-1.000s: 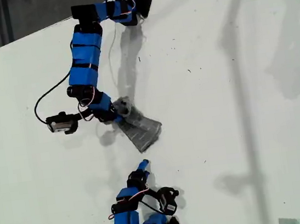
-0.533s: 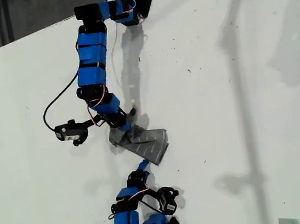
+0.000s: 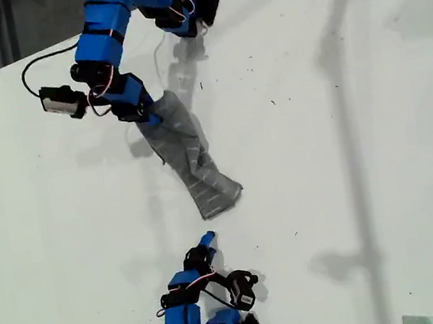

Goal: Grasp corners of a square towel and fold twice.

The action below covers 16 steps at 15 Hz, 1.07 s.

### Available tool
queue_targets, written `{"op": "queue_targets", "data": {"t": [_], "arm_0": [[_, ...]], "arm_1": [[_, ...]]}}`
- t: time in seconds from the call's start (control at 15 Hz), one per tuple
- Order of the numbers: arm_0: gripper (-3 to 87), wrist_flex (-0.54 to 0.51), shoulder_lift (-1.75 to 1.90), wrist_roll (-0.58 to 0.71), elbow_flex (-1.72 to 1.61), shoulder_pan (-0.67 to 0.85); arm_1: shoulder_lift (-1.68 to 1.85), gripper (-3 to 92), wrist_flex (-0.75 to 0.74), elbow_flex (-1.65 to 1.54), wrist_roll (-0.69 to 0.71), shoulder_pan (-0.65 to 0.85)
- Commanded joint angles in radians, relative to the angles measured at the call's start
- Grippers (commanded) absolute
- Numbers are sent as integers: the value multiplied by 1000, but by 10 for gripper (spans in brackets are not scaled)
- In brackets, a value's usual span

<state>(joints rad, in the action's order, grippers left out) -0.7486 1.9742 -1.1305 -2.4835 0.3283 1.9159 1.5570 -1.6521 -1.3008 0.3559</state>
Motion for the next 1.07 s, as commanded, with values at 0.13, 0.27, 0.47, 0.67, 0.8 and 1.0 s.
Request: {"op": "queue_targets", "data": {"t": [0.13,0.27,0.47,0.67,0.8,1.0], "arm_0": [[192,3,-20,9,51,15],[192,-9,-46,11,74,14],[192,-15,-58,9,81,12],[192,-18,-61,9,84,12],[192,-20,-63,9,87,12],[192,-21,-64,8,87,12]], "arm_1": [[560,-1,255,-198,-49,173],[686,-1,345,-229,-78,221],[792,-1,371,-264,-97,267],[739,-1,227,-339,-51,225],[580,-1,100,-334,8,163],[127,-1,23,-147,127,74]]}}
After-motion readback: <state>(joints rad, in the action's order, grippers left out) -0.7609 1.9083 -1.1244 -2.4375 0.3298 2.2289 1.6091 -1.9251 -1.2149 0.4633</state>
